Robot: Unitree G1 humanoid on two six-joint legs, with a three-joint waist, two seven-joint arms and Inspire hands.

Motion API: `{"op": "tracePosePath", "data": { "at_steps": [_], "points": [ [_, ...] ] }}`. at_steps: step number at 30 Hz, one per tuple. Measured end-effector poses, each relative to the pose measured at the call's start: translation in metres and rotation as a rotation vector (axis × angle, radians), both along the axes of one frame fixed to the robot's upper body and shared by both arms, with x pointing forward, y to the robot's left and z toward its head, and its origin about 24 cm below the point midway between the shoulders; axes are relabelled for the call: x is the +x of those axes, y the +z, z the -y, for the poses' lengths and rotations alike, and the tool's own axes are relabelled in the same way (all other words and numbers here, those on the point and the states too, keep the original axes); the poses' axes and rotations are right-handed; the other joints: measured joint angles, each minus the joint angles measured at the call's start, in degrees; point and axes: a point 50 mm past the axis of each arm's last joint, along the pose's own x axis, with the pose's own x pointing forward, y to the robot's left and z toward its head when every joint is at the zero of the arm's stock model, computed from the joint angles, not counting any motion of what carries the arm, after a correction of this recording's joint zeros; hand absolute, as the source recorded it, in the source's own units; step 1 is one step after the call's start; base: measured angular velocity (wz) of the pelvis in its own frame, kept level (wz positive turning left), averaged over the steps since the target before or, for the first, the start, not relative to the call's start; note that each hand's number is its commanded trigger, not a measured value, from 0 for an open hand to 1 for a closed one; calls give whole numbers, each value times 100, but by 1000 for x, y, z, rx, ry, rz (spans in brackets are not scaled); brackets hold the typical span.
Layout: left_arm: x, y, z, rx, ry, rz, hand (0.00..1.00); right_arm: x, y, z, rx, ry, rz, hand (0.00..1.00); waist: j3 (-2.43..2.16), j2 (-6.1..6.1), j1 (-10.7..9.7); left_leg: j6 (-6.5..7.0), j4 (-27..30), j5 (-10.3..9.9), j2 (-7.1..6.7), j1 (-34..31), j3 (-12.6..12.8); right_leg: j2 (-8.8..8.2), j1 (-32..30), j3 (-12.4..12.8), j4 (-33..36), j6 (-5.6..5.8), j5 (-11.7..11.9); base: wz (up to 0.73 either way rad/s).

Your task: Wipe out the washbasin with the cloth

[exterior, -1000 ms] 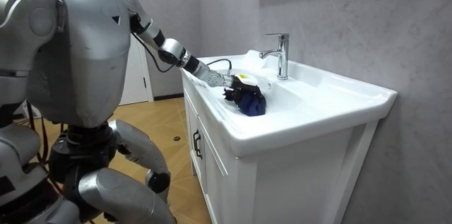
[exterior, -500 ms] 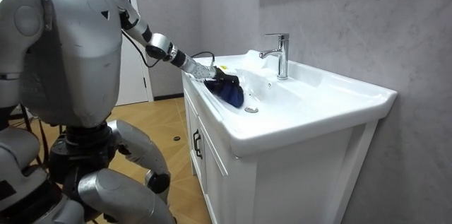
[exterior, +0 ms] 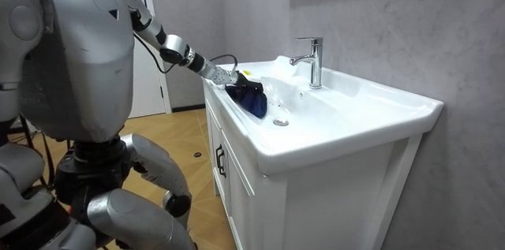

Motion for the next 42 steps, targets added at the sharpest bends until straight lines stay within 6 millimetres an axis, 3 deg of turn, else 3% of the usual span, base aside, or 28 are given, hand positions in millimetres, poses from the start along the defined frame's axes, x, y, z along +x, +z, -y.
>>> {"op": "tracePosePath", "data": {
  "at_steps": [6,12,15,17,19,22,26,27,32,35,42],
  "points": [
    [-8,-7,-2,-4,9,-25,100,-1,0,6,-21,-37,-6,0,11,74,37,-24,-113,12,-1,189,9,23,196,6,-133,-10,7,-1],
    [-17,-17,-4,-69,57,-26,100,2,1,5,10,-78,39,0,31,223,46,-47,-205,25,-23,346,-67,40,409,-18,-269,-28,3,1],
    [-21,-24,0,-120,77,-18,100,4,0,5,42,-139,71,0,38,266,55,-82,-346,46,-132,483,-146,-1,527,-19,-315,-29,-11,4],
    [-21,-28,7,-175,86,3,100,1,-2,6,89,-213,87,0,70,249,58,-89,-446,52,-171,616,-159,-37,678,-53,-395,-22,-42,13],
    [-17,-27,12,-225,83,43,100,-3,-3,9,110,-250,97,0,77,288,36,-109,-487,68,-227,618,-293,-95,770,-199,-463,-16,-61,37],
    [-11,-26,26,-309,52,122,100,-20,-7,13,137,-323,83,0,120,226,73,-115,-654,111,-371,729,-431,-229,982,-407,-572,19,-112,48],
    [-15,-22,36,-354,-8,192,100,-36,-11,14,168,-364,72,0,129,166,70,-98,-919,172,-454,936,-538,-300,1316,-639,-897,52,-101,31],
    [-19,-23,39,-374,-22,219,100,-39,-13,13,184,-366,72,0,119,95,94,-99,-1038,203,-493,1044,-556,-308,1444,-669,-1026,76,-93,26],
    [-15,-14,65,-429,-118,318,100,-63,-15,15,193,-349,28,0,77,30,256,-93,-1379,213,-542,1368,-690,-255,2103,-945,-1752,190,67,25],
    [-18,-7,76,-452,-180,395,100,-63,-16,13,212,-315,29,0,54,-45,262,-91,-1576,212,-627,1625,-764,-283,2402,-970,-1973,242,94,12],
    [-15,19,106,-516,-319,579,100,-77,-17,14,182,-259,-13,0,7,-79,390,-93,-1967,212,-737,2250,-988,-227,3247,-1125,-2660,323,243,10]
  ]
}}
